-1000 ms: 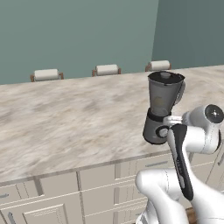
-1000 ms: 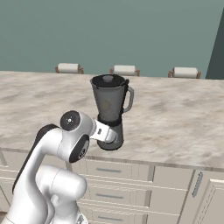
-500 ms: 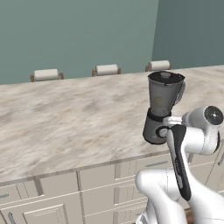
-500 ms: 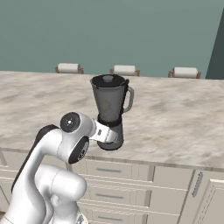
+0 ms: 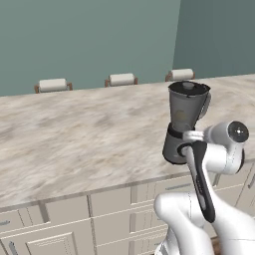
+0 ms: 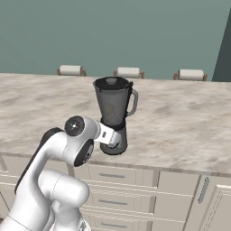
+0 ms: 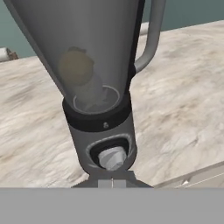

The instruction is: Grab the garlic and lemon from the fridge, place them in the blender, close the lid, and turn on the blender to create a marinade.

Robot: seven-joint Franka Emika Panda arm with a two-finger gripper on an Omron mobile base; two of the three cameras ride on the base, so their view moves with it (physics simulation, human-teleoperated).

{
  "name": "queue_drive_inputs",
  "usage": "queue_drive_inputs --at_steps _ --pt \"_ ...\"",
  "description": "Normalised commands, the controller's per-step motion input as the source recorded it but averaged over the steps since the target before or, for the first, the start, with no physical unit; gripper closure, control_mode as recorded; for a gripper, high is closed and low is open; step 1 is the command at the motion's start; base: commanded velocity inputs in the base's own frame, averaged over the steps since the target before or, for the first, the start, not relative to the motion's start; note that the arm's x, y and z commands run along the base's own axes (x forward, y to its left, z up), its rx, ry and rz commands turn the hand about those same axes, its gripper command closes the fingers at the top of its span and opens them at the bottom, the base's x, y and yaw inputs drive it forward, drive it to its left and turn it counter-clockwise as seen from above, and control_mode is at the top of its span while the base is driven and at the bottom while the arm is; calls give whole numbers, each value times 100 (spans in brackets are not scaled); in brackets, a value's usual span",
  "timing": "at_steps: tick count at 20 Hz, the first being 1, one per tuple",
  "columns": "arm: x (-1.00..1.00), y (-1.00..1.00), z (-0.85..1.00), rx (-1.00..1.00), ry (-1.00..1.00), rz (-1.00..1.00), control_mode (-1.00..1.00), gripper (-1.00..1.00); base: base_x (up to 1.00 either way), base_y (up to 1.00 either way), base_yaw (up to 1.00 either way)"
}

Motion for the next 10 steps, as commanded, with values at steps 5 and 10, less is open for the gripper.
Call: queue_drive_inputs --at_steps 5,10 --pt "31 0 -1 0 -3 0 -100 100 0 0 0" --pt "14 0 -16 0 0 0 -100 100 0 0 0"
